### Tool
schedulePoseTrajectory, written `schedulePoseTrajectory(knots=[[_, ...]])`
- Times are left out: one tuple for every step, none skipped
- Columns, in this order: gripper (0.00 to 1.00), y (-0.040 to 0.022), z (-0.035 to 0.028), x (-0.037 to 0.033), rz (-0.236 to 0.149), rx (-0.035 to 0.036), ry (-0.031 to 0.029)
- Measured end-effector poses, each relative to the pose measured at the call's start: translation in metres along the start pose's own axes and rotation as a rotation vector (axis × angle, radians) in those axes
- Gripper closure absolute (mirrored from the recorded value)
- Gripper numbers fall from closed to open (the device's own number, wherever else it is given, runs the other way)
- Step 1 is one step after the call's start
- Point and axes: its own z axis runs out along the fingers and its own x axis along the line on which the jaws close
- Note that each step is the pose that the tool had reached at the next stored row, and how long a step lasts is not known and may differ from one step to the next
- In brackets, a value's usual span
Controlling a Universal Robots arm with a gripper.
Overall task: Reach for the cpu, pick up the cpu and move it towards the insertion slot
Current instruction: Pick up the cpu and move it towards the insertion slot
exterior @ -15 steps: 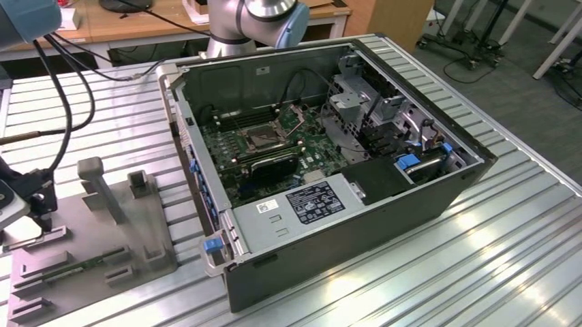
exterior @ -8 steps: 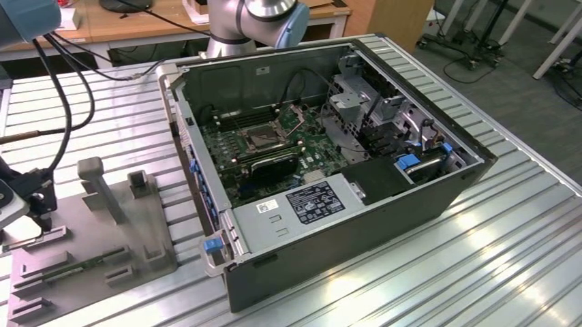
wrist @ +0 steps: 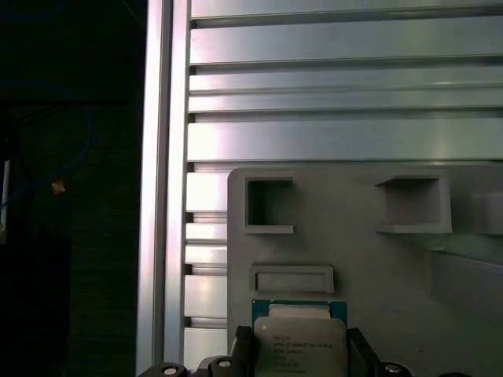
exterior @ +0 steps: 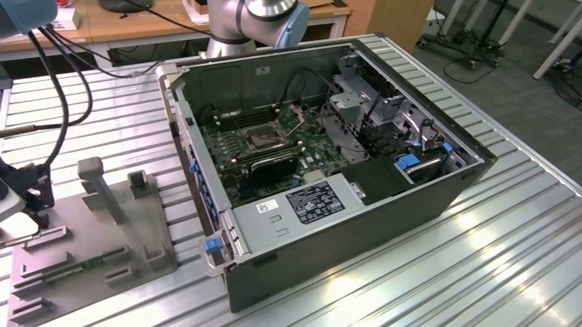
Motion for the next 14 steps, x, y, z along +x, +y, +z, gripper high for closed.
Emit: schedulePoseTrajectory(knots=[[0.45, 0.0, -0.0014, 0.0, 0.0, 0.0, 0.0], [0.45, 0.0001, -0.0027, 0.0, 0.0, 0.0, 0.0], [0.45, 0.0002, -0.004, 0.0, 0.0, 0.0, -0.0001], [0.45, 0.0002, -0.0054, 0.0, 0.0, 0.0, 0.0], [0.45, 0.0003, -0.0069, 0.0, 0.0, 0.0, 0.0], [0.45, 0.0003, -0.0082, 0.0, 0.0, 0.0, 0.0], [0.45, 0.0004, -0.0097, 0.0, 0.0, -0.0001, 0.0], [0.45, 0.0004, -0.0112, 0.0, 0.0, -0.0001, -0.0001], [0.45, 0.0005, -0.0126, 0.0, 0.0, 0.0, 0.0], [0.45, 0.0005, -0.0139, 0.0, 0.0, 0.0, 0.0], [0.45, 0.0006, -0.0149, 0.0, 0.0, 0.0, 0.0], [0.45, 0.0006, -0.0153, 0.0, 0.0, -0.0001, -0.0001], [0.45, 0.0006, -0.0153, -0.0001, 0.0, -0.0002, -0.0002], [0.45, 0.0006, -0.0156, -0.0001, 0.0, -0.0001, 0.0]])
